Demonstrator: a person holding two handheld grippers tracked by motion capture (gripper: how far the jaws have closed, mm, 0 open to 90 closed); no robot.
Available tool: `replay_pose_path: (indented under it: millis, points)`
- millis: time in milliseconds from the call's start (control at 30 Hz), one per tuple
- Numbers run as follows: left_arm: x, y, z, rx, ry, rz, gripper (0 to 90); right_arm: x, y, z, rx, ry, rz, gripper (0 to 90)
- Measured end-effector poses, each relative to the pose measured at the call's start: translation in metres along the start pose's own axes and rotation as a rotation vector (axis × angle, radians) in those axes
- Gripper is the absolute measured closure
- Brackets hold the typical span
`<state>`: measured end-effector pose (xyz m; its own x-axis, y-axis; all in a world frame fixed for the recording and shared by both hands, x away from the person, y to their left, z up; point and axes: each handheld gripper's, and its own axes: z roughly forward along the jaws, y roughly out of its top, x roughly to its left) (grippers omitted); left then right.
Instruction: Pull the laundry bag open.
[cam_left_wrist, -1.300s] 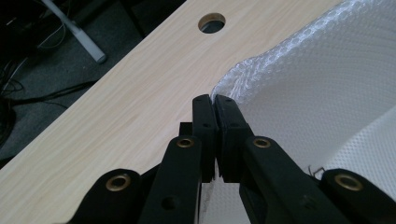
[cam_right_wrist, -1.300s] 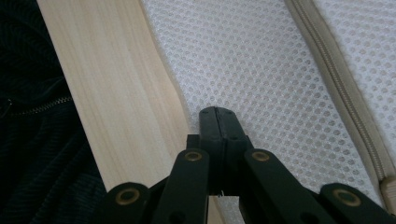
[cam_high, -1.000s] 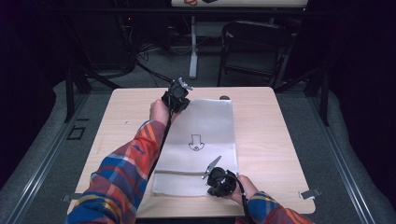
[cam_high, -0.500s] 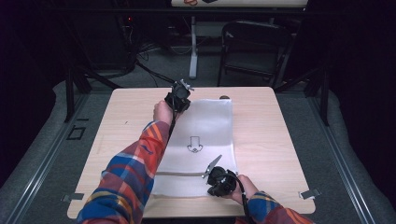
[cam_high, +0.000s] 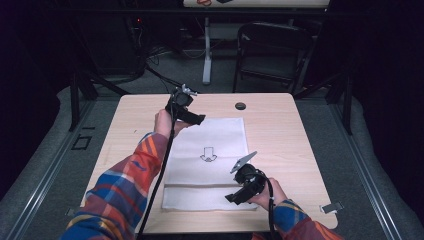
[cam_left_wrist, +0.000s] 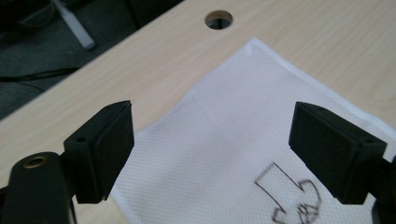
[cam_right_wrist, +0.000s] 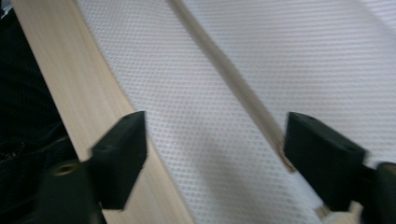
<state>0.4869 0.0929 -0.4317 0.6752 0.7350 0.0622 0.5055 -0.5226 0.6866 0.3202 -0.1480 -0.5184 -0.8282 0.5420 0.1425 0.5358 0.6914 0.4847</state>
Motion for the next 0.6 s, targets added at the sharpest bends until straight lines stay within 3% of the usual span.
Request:
replay_pose_path:
  millis: [167, 267, 367, 600]
  points:
    - [-0.011, -0.020, -0.008, 0.001, -0.052, 0.014, 10.5, -0.014, -0.007, -0.015, -0.035, -0.055, 0.034, 9.0]
    - [-0.022, -0.035, -0.009, 0.035, -0.101, 0.036, 8.9, -0.022, -0.014, -0.021, -0.050, -0.086, 0.058, 5.4]
    - [-0.033, -0.050, -0.012, 0.044, -0.121, 0.063, 8.5, -0.028, -0.018, -0.026, -0.073, -0.094, 0.077, 4.1]
    - [-0.051, -0.080, -0.019, 0.034, -0.168, 0.070, 7.5, -0.039, -0.023, -0.030, -0.077, -0.129, 0.091, 4.4]
